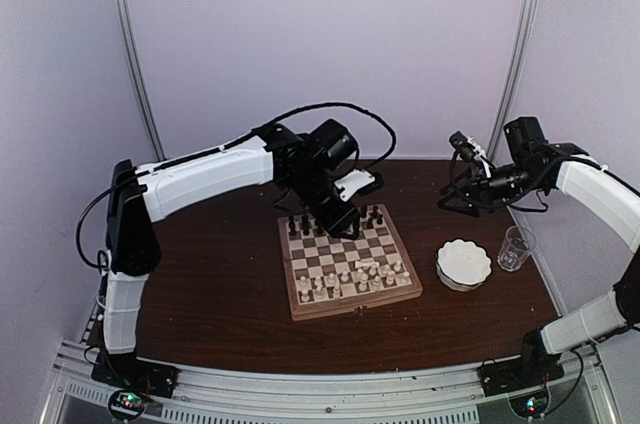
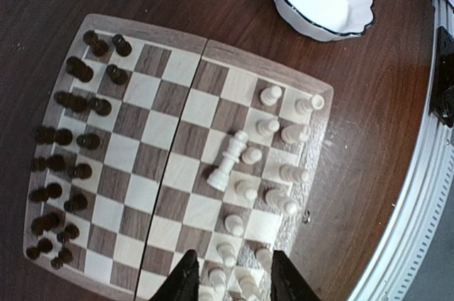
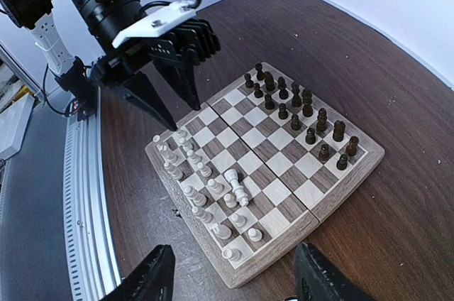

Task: Set up the chess pieces on the board
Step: Pick up the queen from the chessboard.

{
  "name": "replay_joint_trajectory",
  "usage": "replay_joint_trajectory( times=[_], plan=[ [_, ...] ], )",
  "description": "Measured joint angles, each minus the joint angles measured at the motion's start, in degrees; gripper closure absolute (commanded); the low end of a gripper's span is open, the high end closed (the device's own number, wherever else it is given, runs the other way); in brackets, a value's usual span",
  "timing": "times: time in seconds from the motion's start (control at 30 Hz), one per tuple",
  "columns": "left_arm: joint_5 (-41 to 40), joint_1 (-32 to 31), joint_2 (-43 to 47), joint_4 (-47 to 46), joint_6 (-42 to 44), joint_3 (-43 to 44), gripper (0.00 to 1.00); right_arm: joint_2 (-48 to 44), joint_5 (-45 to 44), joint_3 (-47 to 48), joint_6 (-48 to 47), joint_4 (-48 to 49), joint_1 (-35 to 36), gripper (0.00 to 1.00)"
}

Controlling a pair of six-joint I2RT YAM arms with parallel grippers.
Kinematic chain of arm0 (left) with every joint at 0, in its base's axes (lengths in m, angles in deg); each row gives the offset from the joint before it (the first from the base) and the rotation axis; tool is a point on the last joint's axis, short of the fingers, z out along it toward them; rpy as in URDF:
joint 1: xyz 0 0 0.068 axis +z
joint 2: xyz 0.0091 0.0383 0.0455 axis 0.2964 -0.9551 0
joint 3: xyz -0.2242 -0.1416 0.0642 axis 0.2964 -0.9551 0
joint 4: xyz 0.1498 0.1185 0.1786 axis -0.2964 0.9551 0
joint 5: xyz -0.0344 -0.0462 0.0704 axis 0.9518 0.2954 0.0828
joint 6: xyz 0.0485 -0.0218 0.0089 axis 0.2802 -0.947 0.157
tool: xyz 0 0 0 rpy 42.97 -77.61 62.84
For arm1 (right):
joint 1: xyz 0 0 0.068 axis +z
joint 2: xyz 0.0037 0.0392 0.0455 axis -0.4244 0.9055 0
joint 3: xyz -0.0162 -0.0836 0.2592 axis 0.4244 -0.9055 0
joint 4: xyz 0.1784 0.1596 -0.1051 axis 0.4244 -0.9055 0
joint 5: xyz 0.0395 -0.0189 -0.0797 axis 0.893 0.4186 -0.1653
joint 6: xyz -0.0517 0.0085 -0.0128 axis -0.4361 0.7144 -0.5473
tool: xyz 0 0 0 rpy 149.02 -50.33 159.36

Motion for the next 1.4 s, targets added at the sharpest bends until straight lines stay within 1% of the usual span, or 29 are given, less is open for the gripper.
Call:
replay_joint_trajectory(
  times=[0.1,0.27,0.5,0.8,1.4],
  plan=[
    [0.98,0.31,-4.72,-2.27,3.78,3.23,0.64,-0.02,-0.37,-0.04,-0.07,0.0,0.0,0.4],
    [2.38,0.48,-10.97,-2.82,7.85,7.39,0.64,-0.07,-0.81,-0.35,-0.17,0.09,0.0,0.4],
    [3.43,1.09,-15.67,-2.84,10.47,9.88,0.64,-0.07,-0.81,-0.83,-0.17,0.26,0.0,0.41],
    [3.41,1.22,-19.1,-2.34,12.57,11.89,0.65,-0.07,-0.85,-1.01,-0.17,0.31,0.0,0.41],
    [4.59,1.88,-20.63,2.05,15.02,12.52,0.65,-0.07,-0.87,-1.09,-0.22,0.31,0.0,0.41]
  ],
)
